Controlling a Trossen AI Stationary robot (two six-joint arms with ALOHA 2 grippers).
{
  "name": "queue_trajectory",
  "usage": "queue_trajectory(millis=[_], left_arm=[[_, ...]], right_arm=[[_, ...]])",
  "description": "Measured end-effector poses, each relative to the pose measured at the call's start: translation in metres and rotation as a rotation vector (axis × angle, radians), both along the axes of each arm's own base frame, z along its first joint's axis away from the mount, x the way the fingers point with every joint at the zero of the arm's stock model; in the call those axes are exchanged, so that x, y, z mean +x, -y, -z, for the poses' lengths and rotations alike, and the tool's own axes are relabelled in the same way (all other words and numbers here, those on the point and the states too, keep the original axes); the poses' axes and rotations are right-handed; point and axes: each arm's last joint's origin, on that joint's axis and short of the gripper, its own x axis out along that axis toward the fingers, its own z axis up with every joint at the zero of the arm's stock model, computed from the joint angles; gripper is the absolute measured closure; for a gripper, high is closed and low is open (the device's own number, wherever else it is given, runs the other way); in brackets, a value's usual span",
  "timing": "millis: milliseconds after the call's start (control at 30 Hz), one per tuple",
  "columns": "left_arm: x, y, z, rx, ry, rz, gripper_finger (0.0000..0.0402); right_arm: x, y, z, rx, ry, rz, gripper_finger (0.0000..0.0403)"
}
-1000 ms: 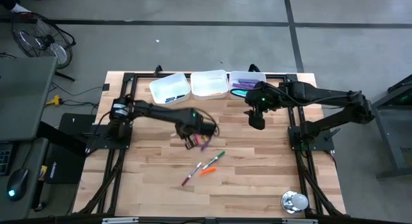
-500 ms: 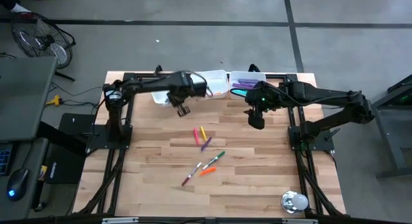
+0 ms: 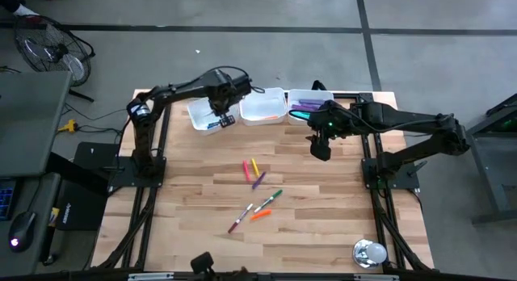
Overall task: Pick & Place Markers
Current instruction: Put the red marker pen into the left white bin, then put the pink marker pen into the left white bin
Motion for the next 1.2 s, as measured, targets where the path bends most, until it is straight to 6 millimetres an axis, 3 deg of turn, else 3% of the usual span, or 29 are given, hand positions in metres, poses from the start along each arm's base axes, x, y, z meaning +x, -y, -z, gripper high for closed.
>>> queue_trajectory(millis=[267, 533, 800, 1033, 1200], left_arm=[[-0.016, -0.022, 0.011, -0.036, 0.022, -0.04, 0.0385], [-0.036, -0.027, 0.035, -0.116, -0.057, -0.045, 0.0385], [-0.034, -0.027, 0.041, -0.108, -0.023, -0.033, 0.0384], [-0.035, -0.026, 0.041, -0.119, -0.027, -0.034, 0.0337], [-0.035, -0.026, 0.041, -0.121, -0.028, -0.034, 0.0329]], right_arm=[[0.0, 0.0, 0.0, 0.005, 0.006, 0.025, 0.0194], [0.0, 0.001, 0.0, -0.006, 0.006, 0.04, 0.0194], [0.0, 0.001, 0.0, -0.018, 0.004, 0.047, 0.0194], [0.0, 0.001, 0.0, -0.016, 0.005, 0.048, 0.0194], [0.0, 0.001, 0.0, -0.013, 0.005, 0.048, 0.0194]])
